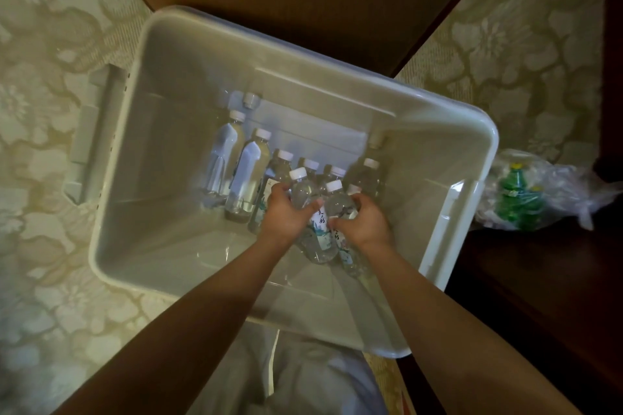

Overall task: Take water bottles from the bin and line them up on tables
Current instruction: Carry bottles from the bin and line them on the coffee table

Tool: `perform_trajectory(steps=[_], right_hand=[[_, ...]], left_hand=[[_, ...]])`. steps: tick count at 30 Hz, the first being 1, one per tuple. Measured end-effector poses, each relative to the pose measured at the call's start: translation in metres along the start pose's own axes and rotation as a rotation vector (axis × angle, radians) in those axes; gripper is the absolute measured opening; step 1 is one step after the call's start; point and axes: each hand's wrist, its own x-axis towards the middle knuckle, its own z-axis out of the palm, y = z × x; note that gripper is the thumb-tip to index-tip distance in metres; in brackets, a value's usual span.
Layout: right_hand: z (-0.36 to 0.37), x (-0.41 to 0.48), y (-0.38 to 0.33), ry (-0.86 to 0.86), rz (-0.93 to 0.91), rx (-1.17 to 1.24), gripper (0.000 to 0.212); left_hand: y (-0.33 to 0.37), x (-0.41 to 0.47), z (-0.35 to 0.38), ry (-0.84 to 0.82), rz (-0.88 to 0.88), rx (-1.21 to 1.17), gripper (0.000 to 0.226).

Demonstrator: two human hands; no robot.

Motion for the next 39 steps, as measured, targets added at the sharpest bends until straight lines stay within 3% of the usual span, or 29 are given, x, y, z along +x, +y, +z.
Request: perform_trajectory(steps=[9,17,26,34,39], right_hand=[[-0.008,0.011,-0.014,-0.072,-0.009,-0.076,0.05],[-0.023,-0.021,-0.049,-0.089,-0.135,0.078,0.056],[-0.025,-0.101,-0.122,-0.162,-0.281,0.201,0.054],[-0.01,-0.203,-0.181,-0.256,-0.447,0.173,0.051],[0.035,-0.274,-0.218,-0.293,-0.572,0.154,0.051]], left_hand=[[0.013,0.0,-0.008,-0.06,0.033,-0.056,0.055],[0.026,-0.034,-0.049,-0.034,0.144,-0.132,0.051],[0.038,-0.091,-0.145,0.052,0.26,-0.358,0.066],[0.02,-0.162,-0.241,0.067,0.419,-0.514,0.068],[-0.009,-0.212,-0.313,0.121,0.525,-0.616,0.057]])
